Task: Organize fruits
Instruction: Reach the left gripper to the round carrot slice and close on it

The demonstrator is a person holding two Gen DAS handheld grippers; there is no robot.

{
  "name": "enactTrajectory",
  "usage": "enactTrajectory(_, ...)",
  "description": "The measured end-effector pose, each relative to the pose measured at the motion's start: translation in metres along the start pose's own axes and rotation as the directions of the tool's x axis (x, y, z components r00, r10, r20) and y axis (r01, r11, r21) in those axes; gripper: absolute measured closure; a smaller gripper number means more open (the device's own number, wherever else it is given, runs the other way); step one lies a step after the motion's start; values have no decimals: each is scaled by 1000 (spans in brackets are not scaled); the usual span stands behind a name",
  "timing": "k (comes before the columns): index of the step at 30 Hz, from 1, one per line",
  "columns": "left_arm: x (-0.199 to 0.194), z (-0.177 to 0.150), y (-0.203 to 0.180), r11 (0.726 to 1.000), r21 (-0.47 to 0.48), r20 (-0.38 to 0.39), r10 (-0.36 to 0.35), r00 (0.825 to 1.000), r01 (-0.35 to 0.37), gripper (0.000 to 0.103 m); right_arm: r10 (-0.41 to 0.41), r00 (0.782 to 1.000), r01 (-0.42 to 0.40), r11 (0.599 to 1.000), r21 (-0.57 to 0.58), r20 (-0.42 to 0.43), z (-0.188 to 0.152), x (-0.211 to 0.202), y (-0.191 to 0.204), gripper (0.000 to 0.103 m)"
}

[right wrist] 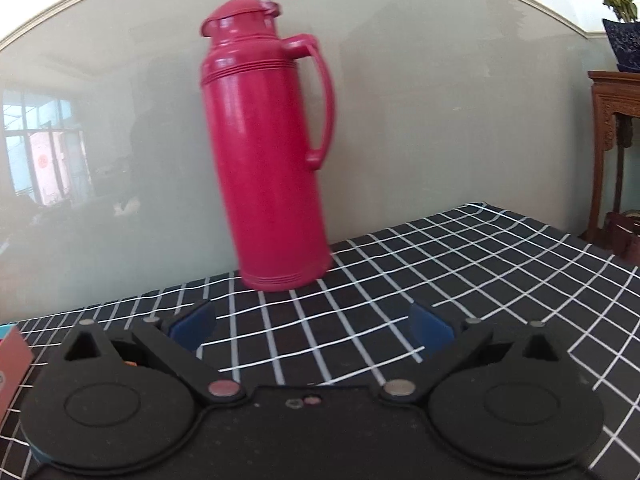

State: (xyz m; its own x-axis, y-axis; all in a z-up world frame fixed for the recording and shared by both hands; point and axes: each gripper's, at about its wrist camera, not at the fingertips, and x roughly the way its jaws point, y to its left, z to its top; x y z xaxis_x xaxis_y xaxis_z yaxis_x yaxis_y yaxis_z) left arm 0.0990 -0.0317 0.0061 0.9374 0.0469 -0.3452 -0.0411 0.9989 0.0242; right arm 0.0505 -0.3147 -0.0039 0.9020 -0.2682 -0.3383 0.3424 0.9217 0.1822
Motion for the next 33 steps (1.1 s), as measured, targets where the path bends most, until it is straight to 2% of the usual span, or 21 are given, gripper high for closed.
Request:
enactTrajectory(5, 19, 0, -18, 1000, -21, -33, -12, 999, 11, 0, -23, 1000, 23, 1000, 3, 1, -3, 4, -14, 0)
enactTrajectory(10, 36, -3, -41, 999, 11, -61, -34, 998, 35, 0, -69, 998, 69, 997, -31, 12, -5, 12, -24, 0)
enactTrajectory(12, 43, -5, -54, 999, 36, -81, -22, 997, 25, 0, -102, 995, 103, 993, -49, 25, -5, 14, -28, 0)
enactTrajectory(18, 67, -3, -82, 998, 4, -112, -63, 992, 64, 0, -164, 986, 165, 984, -68, 33, -4, 23, -48, 0)
enactTrajectory(21, 79, -1, -96, 996, 32, -122, -85, 989, 89, 1, -186, 982, 187, 981, -49, 33, -3, 28, -61, 0)
enactTrajectory(23, 85, 1, -103, 995, 36, -125, -90, 988, 95, 9, -200, 979, 201, 979, -33, 28, -2, 33, -68, 0)
enactTrajectory(25, 95, 2, -111, 993, 29, -148, -107, 983, 112, 24, -210, 977, 211, 977, -20, 27, -1, 38, -72, 0)
enactTrajectory(26, 99, 2, -114, 993, 26, -159, -114, 981, 119, 27, -216, 976, 217, 976, -20, 29, -1, 40, -73, 0)
enactTrajectory(33, 126, 2, -129, 995, 19, -204, -91, 975, 97, 31, -243, 970, 243, 970, 2, 9, 2, 62, -80, 0)
